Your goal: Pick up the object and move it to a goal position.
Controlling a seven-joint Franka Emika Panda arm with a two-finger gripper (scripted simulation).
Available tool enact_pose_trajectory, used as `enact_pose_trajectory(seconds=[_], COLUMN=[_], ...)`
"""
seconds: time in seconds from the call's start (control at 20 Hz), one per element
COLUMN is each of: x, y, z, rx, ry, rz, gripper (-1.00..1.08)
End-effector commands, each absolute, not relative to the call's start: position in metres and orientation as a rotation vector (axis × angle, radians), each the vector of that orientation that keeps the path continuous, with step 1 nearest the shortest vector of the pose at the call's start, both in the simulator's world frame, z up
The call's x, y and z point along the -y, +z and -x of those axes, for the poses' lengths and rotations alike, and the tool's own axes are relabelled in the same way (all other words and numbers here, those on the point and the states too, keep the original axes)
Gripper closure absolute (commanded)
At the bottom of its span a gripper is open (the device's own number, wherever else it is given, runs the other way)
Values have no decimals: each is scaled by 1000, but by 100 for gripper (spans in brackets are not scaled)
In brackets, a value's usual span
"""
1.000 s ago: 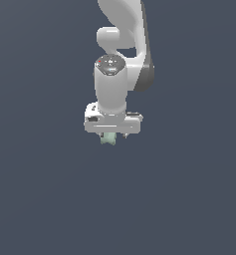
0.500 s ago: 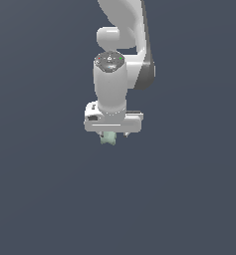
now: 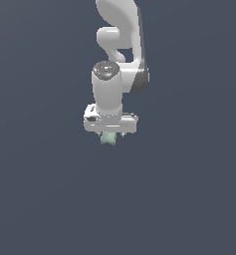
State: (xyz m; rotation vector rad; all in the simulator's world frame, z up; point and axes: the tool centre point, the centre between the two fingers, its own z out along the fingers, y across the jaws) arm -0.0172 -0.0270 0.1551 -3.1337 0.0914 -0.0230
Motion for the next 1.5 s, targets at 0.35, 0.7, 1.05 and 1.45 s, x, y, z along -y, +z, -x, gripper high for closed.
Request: enact_pose_trajectory(seconds=[0.35,0.7,1.05,1.45], x=[46,52,52,52], y=[107,91,87,56], z=[64,83,84,86], rx=[-197,-236,-238,-240], ry=[-6,-1,1,0], rz=[3133,3132,3132,3133], gripper=[-92,-92,-92,-92])
